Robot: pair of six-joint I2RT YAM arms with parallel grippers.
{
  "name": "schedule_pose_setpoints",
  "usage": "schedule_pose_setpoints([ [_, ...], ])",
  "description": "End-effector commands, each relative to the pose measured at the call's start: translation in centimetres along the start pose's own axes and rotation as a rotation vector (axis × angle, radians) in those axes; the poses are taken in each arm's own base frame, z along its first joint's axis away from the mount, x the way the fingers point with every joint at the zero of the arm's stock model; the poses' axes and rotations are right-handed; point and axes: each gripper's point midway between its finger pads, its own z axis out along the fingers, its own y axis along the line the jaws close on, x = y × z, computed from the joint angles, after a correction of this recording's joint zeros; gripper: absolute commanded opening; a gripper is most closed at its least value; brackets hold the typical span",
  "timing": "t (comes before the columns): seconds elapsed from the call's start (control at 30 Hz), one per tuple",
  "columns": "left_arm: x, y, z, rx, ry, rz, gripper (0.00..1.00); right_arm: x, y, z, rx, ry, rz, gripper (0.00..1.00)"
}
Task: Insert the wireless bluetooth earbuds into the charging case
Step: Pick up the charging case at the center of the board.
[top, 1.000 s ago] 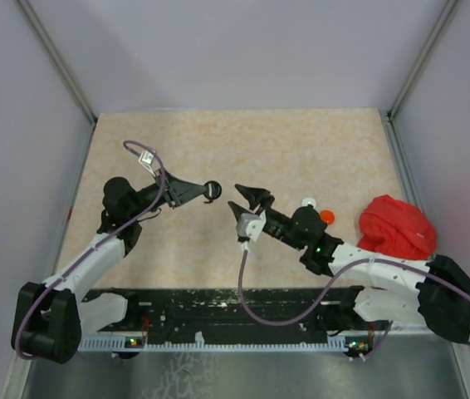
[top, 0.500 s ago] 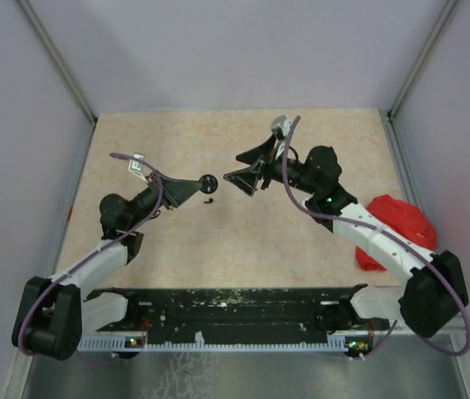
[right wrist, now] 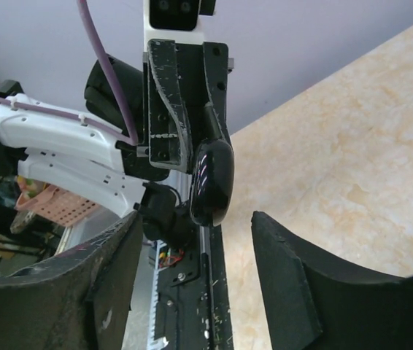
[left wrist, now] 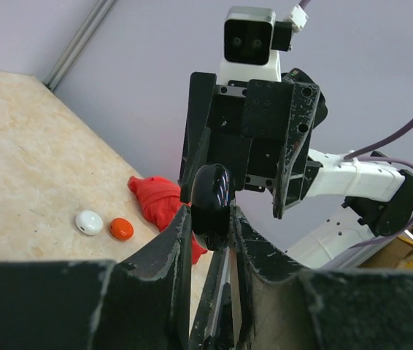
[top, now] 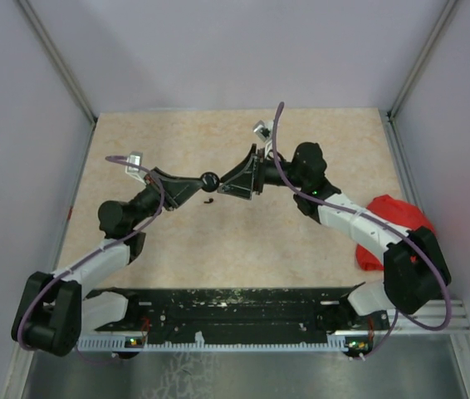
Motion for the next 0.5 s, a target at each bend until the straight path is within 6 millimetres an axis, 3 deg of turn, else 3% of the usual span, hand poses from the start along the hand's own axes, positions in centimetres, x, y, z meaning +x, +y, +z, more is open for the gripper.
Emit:
schedule_pose_setpoints([
  [0.0,-0.33,-1.90,0.52,0.081,-0.019,0.031,0.00,-2.92,2.52,0.74,-0.118,-0.044,-0.082,0.59],
  [0.27,0.00,-2.29,0.90,0.105,-0.012,0.031,0.00,-2.60,2.98,1.46,-0.175,-0.014,-0.071,0.43],
  [0.47,0.49,-2.23,0.79,0.107,0.013,0.047,0.00,-2.25,3.01,1.42,-0.182,0.029,-0.086,0.11],
])
